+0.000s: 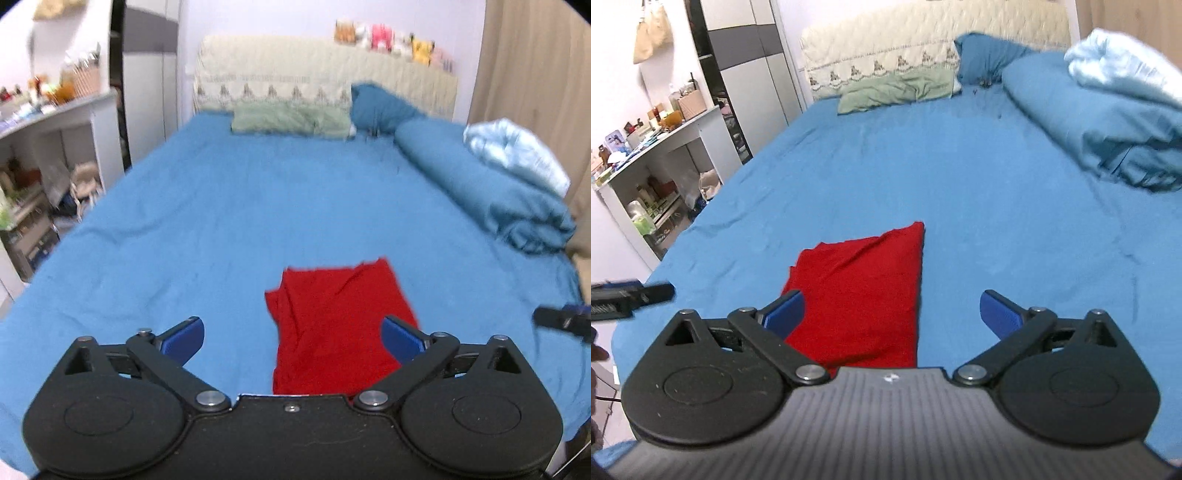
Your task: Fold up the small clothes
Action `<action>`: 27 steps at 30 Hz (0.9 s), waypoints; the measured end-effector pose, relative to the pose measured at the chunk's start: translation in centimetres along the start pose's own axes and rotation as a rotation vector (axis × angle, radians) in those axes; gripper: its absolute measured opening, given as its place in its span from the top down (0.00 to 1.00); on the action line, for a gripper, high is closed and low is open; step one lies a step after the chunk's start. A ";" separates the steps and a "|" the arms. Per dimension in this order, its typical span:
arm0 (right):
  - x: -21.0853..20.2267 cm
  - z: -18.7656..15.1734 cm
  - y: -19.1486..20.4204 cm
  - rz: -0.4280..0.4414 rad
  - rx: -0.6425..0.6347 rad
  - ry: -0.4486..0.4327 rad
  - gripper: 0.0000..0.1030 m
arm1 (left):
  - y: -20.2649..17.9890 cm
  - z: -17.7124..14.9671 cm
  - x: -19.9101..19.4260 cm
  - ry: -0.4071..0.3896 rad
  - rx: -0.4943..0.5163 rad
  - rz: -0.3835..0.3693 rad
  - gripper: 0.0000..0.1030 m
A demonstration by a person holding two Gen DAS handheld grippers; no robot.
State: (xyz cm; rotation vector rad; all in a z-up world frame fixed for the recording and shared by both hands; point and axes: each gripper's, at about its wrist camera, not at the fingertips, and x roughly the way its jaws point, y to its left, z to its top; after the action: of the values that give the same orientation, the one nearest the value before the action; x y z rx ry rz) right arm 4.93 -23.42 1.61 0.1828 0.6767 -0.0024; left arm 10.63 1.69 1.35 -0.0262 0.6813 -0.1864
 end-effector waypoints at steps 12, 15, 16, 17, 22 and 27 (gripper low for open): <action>-6.7 -5.8 4.7 -0.098 -0.049 0.053 0.00 | -1.8 -5.1 -6.9 0.017 0.050 0.069 0.00; -6.9 -6.9 5.0 -0.090 -0.033 0.065 0.00 | -1.8 -6.4 -7.4 0.030 0.054 0.077 0.00; -7.0 -7.1 5.1 -0.095 -0.034 0.066 0.00 | -1.7 -6.7 -7.6 0.032 0.053 0.079 0.00; -6.9 -7.3 5.0 -0.101 -0.038 0.067 0.00 | -1.7 -6.9 -7.7 0.033 0.050 0.080 0.00; -6.7 -7.8 5.0 -0.098 -0.031 0.086 0.00 | -1.9 -7.2 -8.1 0.032 0.050 0.082 0.00; -6.6 -7.8 5.0 -0.105 -0.033 0.088 0.00 | -2.2 -7.1 -7.9 0.032 0.065 0.076 0.00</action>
State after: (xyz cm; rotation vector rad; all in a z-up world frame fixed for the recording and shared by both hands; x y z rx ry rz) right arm -4.78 -17.57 0.55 0.1158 0.7733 -0.0838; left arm -0.27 1.18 0.95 0.0652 0.7066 -0.1362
